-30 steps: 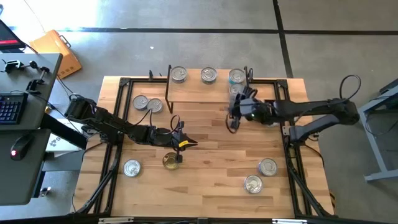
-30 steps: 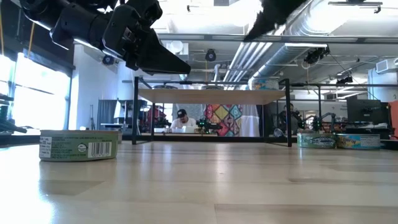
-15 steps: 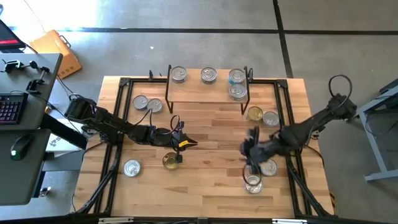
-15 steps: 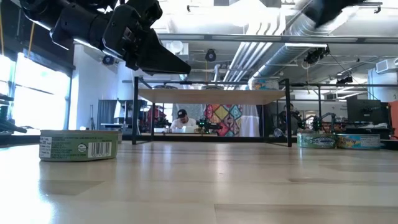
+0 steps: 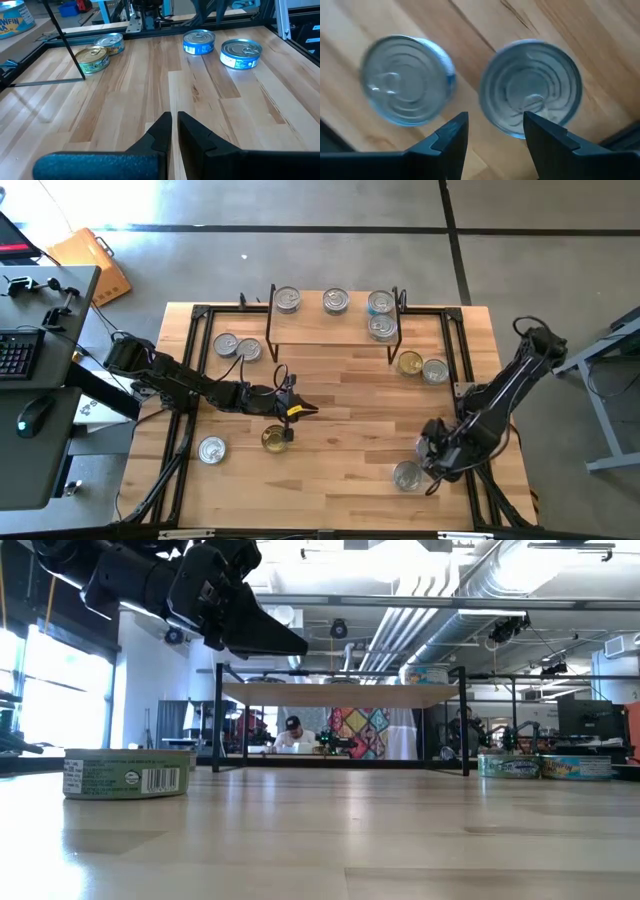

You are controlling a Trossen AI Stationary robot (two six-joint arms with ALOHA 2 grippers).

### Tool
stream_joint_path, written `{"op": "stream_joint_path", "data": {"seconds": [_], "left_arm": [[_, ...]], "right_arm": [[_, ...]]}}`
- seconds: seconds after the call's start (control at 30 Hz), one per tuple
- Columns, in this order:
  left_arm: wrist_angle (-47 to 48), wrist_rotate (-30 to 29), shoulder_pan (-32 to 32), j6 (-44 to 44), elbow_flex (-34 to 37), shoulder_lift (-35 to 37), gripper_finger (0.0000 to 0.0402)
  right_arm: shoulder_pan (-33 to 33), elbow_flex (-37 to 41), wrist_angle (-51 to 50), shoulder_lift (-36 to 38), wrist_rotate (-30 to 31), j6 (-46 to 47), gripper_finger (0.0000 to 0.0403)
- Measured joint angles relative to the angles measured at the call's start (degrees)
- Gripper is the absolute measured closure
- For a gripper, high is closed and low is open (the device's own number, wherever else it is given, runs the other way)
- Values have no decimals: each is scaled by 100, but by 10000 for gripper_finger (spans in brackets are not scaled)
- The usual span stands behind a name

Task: Stack canned seafood by type on shelf
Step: Adjust the blue tuna can on the table

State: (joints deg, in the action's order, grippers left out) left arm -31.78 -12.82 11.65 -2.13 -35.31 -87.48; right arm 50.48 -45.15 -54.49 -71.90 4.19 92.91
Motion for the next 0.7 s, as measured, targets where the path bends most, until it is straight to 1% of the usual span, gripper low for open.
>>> {"op": "stream_joint_path", "data": {"seconds": [0.13, 0.2, 0.3, 0.33, 0.37, 0.43, 0.57, 0.63, 0.7], "left_arm": [[-44, 0, 1, 21, 0, 0, 381], [110, 1, 15, 209, 0, 52, 381], [652, 0, 113, 421, 3, 540, 381], [833, 0, 141, 435, -2, 760, 381], [1051, 0, 168, 444, -4, 980, 381], [1347, -2, 208, 393, -4, 1306, 381], [1287, -93, 253, 227, -4, 1629, 381], [1230, -148, 282, 156, -4, 1607, 381], [1188, -149, 287, 150, -4, 1552, 381]], "right_arm": [[23, 381, 302, 0, 26, 227, 222], [0, 601, 598, 0, 28, 227, 222], [-86, 878, 1009, 4, 42, 261, 222], [-120, 978, 1187, 14, 131, 260, 222], [-163, 1063, 1338, 24, 269, 251, 222], [-277, 1185, 1542, 21, 746, 136, 222], [-688, 1320, 1658, -5, 1832, -428, 222], [-914, 1329, 1778, -15, 2113, -749, 222], [-1153, 1331, 1960, -20, 2173, -1079, 222]]}}
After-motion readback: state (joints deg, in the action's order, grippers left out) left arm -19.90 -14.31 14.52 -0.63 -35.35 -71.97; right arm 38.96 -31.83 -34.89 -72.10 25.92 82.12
